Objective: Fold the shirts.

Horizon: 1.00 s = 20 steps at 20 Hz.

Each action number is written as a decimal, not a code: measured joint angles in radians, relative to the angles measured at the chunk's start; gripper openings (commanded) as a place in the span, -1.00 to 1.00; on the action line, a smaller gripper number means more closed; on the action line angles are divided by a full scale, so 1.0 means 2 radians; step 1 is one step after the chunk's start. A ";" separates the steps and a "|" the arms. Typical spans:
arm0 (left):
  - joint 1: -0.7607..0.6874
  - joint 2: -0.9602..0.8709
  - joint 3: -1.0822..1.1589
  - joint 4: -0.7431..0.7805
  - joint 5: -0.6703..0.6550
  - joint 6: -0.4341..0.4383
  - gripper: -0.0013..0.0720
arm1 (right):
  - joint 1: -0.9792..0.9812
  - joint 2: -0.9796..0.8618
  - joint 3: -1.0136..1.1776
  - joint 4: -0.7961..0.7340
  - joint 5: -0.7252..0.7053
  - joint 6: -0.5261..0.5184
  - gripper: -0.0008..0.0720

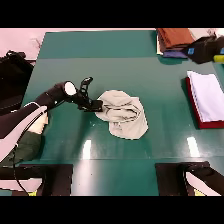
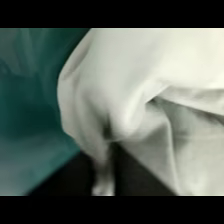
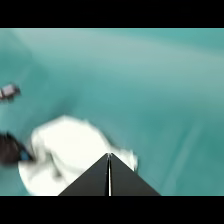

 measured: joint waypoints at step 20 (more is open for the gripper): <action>0.011 -0.004 0.066 0.020 -0.028 0.029 -0.90 | 0.024 -0.131 -0.399 0.174 -0.073 -0.099 -0.91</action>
